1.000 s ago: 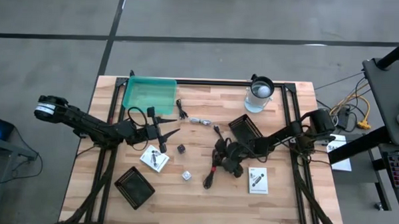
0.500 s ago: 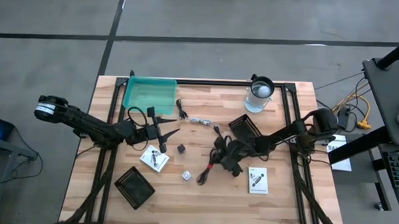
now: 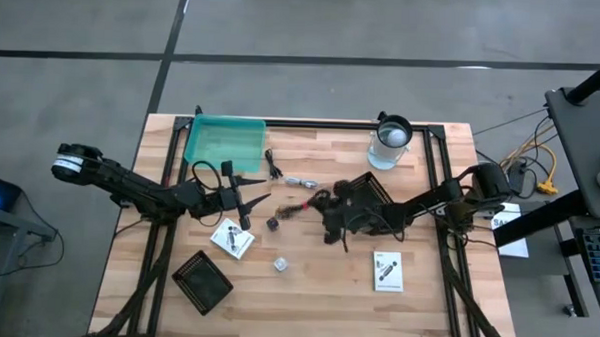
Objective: Pick and place items into bin
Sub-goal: Put the bottom black charger cable into the green bin
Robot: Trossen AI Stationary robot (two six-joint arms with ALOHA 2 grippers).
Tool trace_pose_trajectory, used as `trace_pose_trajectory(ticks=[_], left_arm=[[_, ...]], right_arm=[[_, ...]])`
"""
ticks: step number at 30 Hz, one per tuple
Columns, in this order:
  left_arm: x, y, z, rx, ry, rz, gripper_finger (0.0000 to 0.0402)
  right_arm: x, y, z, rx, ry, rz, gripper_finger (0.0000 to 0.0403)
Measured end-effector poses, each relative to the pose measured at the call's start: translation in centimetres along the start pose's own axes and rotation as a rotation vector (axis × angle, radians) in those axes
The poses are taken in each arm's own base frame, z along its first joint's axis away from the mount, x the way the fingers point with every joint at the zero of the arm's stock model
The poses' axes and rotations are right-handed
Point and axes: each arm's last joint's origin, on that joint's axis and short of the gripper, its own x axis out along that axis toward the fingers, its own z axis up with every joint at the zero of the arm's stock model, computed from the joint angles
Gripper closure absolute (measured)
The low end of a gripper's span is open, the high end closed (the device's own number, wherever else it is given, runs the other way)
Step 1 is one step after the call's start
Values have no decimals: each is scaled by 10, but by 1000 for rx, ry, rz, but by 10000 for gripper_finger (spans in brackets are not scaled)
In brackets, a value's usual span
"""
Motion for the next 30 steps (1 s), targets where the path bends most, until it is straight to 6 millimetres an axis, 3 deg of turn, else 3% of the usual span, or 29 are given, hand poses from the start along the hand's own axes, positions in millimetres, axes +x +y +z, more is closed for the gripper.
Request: trace_pose_trajectory(ticks=[8, 16, 30], left_arm=[[0, 0, 0, 0, 0, 0, 242], [0, -1, -2, 9, 17, -8, 242], [0, -5, 1, 6, -53, -147, 242]], right_arm=[[0, -7, 3, -9, 48, -195, 384], [-2, -15, 18, -43, -54, -271, 385], [-3, -19, 26, -49, -152, -243, 385]])
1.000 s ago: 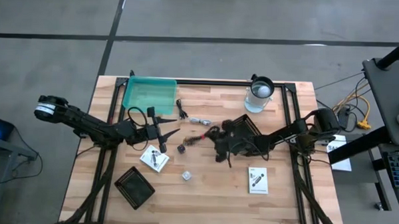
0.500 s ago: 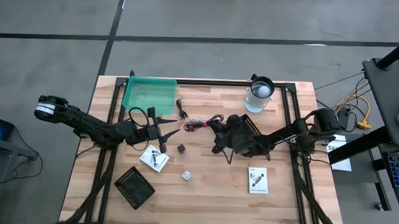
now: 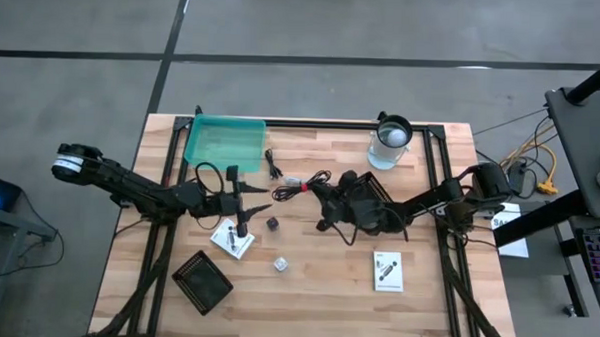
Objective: Pick and place items into bin
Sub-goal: Put the bottom black charger cable into the green bin
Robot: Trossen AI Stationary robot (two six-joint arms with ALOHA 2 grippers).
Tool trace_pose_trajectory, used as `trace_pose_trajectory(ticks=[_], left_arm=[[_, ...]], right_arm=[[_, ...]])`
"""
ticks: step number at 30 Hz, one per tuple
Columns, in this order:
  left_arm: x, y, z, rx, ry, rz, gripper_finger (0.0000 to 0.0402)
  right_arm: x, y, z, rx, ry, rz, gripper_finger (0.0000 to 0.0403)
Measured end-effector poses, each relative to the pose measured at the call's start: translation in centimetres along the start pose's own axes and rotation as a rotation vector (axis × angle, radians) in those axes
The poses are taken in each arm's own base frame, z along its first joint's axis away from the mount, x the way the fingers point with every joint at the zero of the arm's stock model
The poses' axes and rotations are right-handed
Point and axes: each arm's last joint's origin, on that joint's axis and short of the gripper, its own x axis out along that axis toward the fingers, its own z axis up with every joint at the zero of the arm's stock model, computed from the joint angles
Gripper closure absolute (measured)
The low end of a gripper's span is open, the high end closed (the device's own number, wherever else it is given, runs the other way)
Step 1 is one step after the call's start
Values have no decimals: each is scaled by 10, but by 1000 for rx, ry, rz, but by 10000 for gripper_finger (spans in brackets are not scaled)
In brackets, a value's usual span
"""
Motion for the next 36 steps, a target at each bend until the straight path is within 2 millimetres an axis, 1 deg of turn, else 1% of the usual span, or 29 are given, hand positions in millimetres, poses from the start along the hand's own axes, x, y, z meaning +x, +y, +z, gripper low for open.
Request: trace_pose_trajectory(ticks=[6, 10, 15, 21, 27, 30, 36], left_arm=[[3, 3, 4, -5, -13, 13, 242], [7, 3, 1, 5, 10, 19, 242], [18, 1, -5, 70, 47, 16, 242], [35, -2, -1, 92, 54, 15, 242], [47, -6, -1, 115, 65, 13, 242], [50, -7, -1, 151, 71, 11, 242], [52, -7, -3, 159, 80, 14, 242]], right_arm=[[0, 0, 0, -1, -2, 3, 385], [0, 0, 0, -1, -2, 3, 385], [0, 0, 0, -5, -2, 4, 385], [0, 0, 0, -5, -3, 6, 385], [0, 0, 0, -6, -3, 6, 385], [0, 0, 0, -7, -1, 7, 385], [0, 1, 0, -10, 1, 9, 385]])
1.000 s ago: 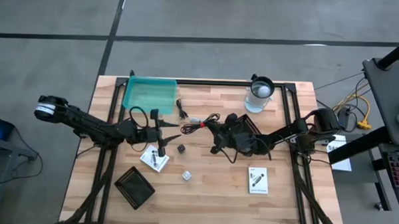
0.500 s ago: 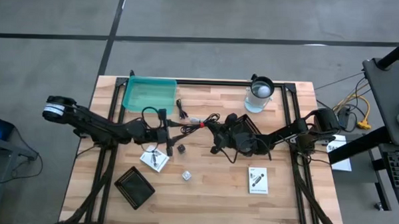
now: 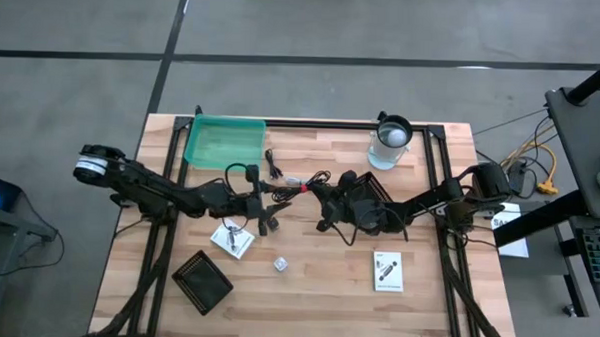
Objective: Pick and place items into bin
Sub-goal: Put the bottom black charger cable into the green bin
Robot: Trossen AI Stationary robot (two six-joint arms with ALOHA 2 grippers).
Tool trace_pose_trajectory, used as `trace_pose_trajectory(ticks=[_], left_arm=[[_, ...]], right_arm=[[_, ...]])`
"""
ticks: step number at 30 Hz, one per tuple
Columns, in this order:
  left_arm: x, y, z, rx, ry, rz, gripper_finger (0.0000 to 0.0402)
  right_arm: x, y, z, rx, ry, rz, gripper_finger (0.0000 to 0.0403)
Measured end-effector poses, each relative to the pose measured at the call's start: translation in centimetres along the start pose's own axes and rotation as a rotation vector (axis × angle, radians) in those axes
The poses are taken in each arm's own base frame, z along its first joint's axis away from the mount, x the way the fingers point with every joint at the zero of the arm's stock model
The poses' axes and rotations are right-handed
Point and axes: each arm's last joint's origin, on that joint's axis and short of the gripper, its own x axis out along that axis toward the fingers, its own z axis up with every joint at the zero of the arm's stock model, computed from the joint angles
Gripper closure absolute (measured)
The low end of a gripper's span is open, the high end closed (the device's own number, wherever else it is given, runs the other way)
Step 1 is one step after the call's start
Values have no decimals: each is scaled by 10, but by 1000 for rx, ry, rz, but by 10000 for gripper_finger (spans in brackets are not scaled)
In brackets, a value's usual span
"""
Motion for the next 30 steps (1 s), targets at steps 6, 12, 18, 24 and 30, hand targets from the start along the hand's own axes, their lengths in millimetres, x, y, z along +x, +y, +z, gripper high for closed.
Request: trace_pose_trajectory(ticks=[6, 12, 18, 24, 30], left_arm=[[0, 1, 0, 23, 8, 15, 280], [0, 1, 0, 50, 12, 20, 356], [0, 1, 0, 51, 12, 20, 392], [0, 1, 0, 51, 13, 20, 392], [0, 3, -1, 52, 55, 79, 392]], right_arm=[[0, 0, 0, 0, 0, 0, 385], [0, 0, 0, 0, 0, 0, 385], [0, 0, 0, 2, 1, -2, 366], [0, 0, 0, 4, -1, -5, 325], [0, -2, -2, -67, 67, -81, 298]])
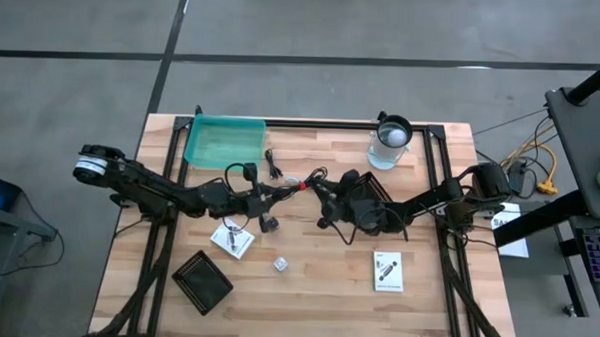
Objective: Pick and place items into bin
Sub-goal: Put the bottom black charger cable into the green bin
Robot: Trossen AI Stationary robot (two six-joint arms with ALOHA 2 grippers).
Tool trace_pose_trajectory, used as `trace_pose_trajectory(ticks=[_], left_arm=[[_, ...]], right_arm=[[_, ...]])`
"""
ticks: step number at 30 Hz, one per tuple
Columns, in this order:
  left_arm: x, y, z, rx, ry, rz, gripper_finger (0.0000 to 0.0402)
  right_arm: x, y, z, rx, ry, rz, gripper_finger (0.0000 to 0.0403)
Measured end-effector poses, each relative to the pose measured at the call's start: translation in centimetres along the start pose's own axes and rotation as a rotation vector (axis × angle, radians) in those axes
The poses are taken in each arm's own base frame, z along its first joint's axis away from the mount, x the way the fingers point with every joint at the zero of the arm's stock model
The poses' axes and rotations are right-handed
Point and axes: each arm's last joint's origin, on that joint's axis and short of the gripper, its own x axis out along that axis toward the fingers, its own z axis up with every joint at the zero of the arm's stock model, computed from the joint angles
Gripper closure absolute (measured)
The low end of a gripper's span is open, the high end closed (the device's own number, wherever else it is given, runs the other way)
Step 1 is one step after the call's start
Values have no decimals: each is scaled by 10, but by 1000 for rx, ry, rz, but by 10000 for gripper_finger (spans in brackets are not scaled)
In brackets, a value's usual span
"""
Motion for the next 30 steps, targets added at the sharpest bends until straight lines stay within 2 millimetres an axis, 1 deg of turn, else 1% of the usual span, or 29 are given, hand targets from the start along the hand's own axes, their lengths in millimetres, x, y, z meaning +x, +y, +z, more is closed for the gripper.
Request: trace_pose_trajectory(ticks=[5, 9, 15, 18, 27, 30], left_arm=[[0, 2, -2, 0, 67, 88, 392], [0, 3, -2, 0, 81, 108, 392], [0, 3, -2, -1, 82, 108, 392], [0, 3, -2, -3, 82, 109, 392], [-1, 4, -2, -6, 80, 113, 392], [-1, 7, 0, -28, 78, 159, 392]], right_arm=[[0, -3, -3, 9, 95, -105, 289], [-1, -2, -8, 21, 163, -146, 287], [-3, 7, -21, 10, 254, -115, 295], [-4, 10, -26, -37, 285, -96, 300], [-3, 9, -30, -79, 305, -91, 314], [-2, 8, -30, -94, 309, -92, 318]])
